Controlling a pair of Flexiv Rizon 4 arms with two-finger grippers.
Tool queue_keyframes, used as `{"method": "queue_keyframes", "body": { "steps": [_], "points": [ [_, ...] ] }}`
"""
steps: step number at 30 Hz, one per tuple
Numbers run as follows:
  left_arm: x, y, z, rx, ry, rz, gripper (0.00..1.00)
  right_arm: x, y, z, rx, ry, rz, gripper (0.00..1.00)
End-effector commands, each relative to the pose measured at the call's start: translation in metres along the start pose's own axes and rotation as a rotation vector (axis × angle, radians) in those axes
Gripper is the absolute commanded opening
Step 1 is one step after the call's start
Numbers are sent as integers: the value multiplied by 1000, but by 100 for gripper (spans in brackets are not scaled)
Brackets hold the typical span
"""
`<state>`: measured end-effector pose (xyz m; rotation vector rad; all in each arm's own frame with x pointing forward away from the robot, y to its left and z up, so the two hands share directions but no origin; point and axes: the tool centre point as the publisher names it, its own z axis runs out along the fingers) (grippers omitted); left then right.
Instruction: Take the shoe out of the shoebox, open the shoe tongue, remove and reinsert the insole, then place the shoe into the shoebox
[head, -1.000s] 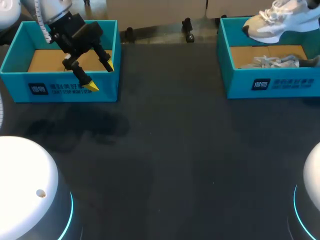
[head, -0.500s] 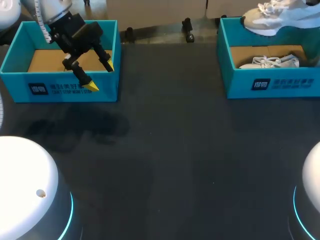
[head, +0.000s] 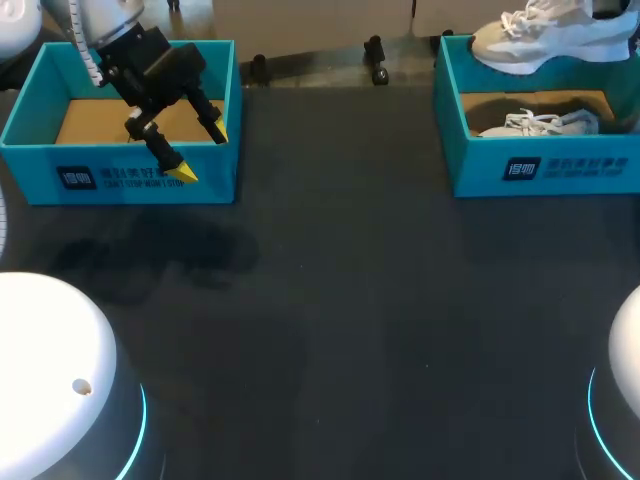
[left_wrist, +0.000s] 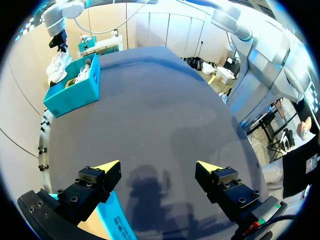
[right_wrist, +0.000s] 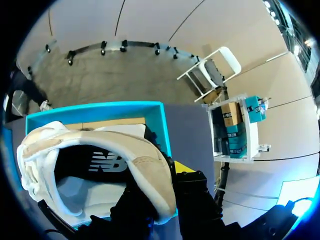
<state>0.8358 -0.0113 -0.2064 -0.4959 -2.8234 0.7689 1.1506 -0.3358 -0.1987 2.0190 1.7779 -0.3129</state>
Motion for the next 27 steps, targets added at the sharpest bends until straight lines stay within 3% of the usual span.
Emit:
{"method": "queue_keyframes", "body": {
  "steps": [1,14,27],
  "points": [
    [1,0,0,-3,-1,0,100,6,-8,5,-7,-5,-1,0],
    [1,0,0,-3,-1,0,100,18,-10,36,-15,-10,-1,0],
    [1,0,0,-3,-1,0,100,30,1,75,1,-4,13,0]
  ]
}}
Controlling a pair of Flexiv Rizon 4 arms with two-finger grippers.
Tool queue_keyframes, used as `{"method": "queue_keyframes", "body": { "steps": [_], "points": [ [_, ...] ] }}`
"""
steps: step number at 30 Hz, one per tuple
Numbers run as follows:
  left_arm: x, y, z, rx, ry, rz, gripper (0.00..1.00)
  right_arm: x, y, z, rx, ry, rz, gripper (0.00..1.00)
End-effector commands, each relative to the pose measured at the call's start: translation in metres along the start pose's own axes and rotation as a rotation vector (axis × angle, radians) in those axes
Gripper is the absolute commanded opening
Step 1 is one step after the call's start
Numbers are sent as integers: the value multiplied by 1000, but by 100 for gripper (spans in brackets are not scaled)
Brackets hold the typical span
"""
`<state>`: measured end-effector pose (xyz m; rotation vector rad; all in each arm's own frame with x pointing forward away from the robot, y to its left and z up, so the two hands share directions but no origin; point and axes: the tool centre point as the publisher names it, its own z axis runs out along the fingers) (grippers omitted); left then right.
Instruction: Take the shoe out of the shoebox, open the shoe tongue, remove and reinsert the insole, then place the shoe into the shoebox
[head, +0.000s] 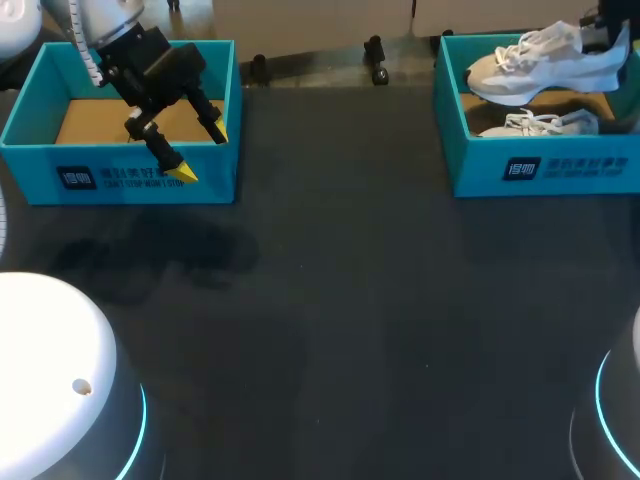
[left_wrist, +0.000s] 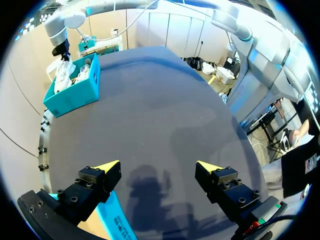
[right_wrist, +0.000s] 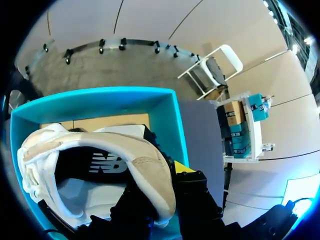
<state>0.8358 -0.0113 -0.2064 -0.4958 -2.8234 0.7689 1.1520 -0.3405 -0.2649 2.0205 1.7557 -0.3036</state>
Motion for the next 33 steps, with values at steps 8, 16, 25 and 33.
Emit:
{"method": "queue_keyframes", "body": {
  "steps": [8,16,25,33],
  "points": [
    [1,0,0,-3,-1,0,100,8,13,39,10,-2,1,0],
    [1,0,0,-3,-1,0,100,10,17,55,-6,-9,1,0],
    [1,0,0,-3,-1,0,100,22,15,70,-2,8,4,0],
    [1,0,0,-3,-1,0,100,28,13,79,10,19,18,0]
  ]
}}
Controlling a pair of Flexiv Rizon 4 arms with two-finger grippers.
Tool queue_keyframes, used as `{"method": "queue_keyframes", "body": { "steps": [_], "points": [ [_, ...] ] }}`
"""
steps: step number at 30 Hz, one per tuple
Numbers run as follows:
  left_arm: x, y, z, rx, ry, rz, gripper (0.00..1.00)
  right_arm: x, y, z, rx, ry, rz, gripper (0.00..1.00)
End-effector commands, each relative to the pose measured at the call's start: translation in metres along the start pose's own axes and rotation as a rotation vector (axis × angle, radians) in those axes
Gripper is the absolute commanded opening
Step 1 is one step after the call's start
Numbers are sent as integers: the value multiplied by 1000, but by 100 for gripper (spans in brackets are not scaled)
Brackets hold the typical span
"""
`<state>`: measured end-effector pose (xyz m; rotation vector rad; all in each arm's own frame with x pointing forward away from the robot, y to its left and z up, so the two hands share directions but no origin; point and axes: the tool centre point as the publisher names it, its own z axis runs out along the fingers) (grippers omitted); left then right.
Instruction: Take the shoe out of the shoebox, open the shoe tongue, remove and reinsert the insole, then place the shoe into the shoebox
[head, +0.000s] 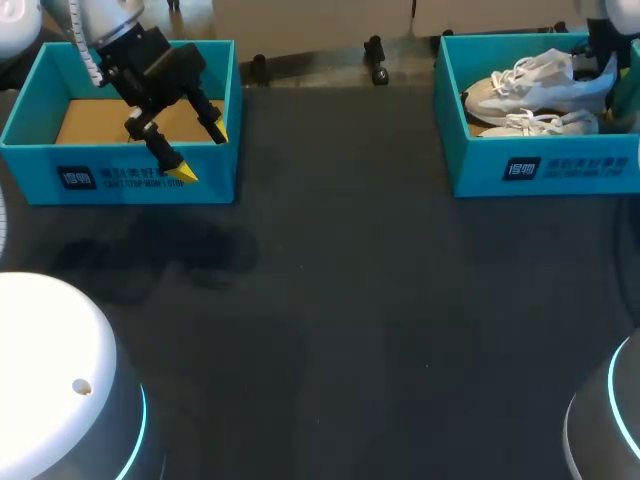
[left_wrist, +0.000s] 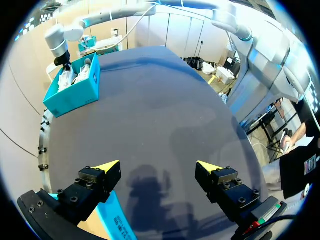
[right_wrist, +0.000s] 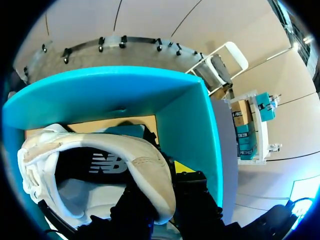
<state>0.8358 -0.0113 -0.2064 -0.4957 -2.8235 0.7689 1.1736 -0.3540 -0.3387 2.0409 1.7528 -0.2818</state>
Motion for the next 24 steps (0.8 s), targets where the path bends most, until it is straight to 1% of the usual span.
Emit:
{"method": "queue_keyframes", "body": {
  "steps": [1,6,10,15,16,17,18,20,21,24],
  "points": [
    [1,0,0,-3,-1,0,100,4,3,7,11,1,5,0],
    [1,0,0,-3,-1,0,100,8,0,11,25,3,3,0],
    [1,0,0,-3,-1,0,100,10,-2,19,26,6,7,0],
    [1,0,0,-3,-1,0,100,10,-1,21,33,20,14,0],
    [1,0,0,-3,-1,0,100,10,-1,21,34,21,13,4],
    [1,0,0,-3,-1,0,100,10,-1,22,35,22,11,18],
    [1,0,0,-3,-1,0,100,10,-1,22,36,23,9,23],
    [1,0,0,-3,-1,0,100,8,-1,22,37,23,7,25],
    [1,0,0,-3,-1,0,100,8,-1,22,38,23,6,27],
    [1,0,0,-3,-1,0,100,6,-1,19,39,22,3,28]
  ]
}}
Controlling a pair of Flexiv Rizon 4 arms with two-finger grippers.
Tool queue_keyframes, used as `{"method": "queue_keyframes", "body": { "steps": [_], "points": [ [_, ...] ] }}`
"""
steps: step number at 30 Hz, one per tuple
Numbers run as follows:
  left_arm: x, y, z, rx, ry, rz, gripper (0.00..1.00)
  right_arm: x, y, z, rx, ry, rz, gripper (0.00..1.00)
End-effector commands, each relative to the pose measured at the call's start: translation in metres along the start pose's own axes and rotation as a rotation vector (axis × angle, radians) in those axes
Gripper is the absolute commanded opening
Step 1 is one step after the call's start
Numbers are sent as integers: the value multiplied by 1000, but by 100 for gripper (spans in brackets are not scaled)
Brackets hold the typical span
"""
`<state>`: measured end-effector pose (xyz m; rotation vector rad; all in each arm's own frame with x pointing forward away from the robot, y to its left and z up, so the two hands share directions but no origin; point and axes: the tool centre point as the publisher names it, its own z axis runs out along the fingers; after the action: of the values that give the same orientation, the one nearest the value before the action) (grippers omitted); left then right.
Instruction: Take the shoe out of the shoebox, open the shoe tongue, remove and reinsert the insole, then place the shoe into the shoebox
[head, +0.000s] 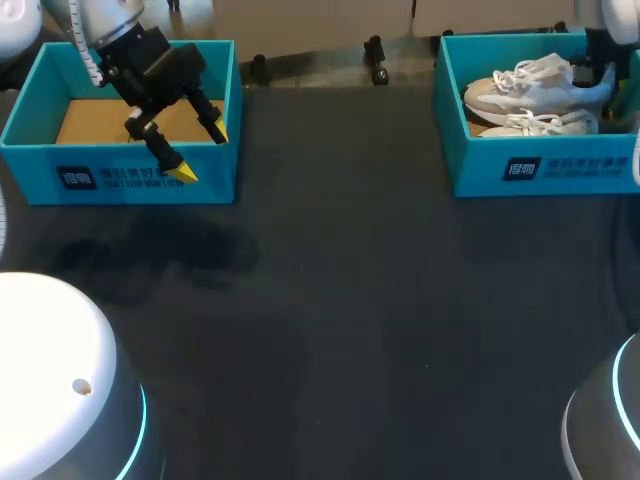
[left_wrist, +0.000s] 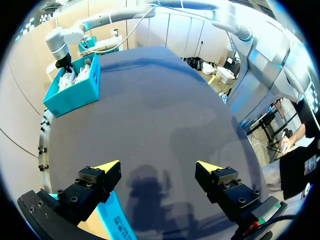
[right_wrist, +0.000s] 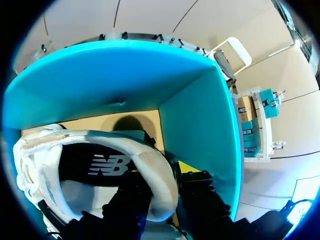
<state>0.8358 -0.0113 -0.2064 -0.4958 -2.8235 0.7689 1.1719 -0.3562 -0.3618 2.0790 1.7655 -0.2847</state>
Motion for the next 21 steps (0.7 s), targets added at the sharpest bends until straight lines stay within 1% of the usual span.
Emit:
{"method": "queue_keyframes", "body": {
  "steps": [1,8,10,11,14,17,19,21],
  "points": [
    [1,0,0,-3,-1,0,100,-2,5,-4,8,-2,-4,28],
    [1,0,0,-3,-1,0,100,-7,1,-18,3,-12,-7,33],
    [1,0,0,-3,-1,0,100,-9,-1,-19,2,-14,-9,35],
    [1,0,0,-3,-1,0,100,-9,-1,-21,-3,-6,-7,39],
    [1,0,0,-3,-1,0,100,-10,-1,-23,-7,-4,-7,41],
    [1,0,0,-3,-1,0,100,-8,0,-21,-8,0,-10,38],
    [1,0,0,-3,-1,0,100,-6,1,-18,-5,5,-11,40],
    [1,0,0,-3,-1,0,100,-6,2,-20,-6,6,-5,42]
  ]
}}
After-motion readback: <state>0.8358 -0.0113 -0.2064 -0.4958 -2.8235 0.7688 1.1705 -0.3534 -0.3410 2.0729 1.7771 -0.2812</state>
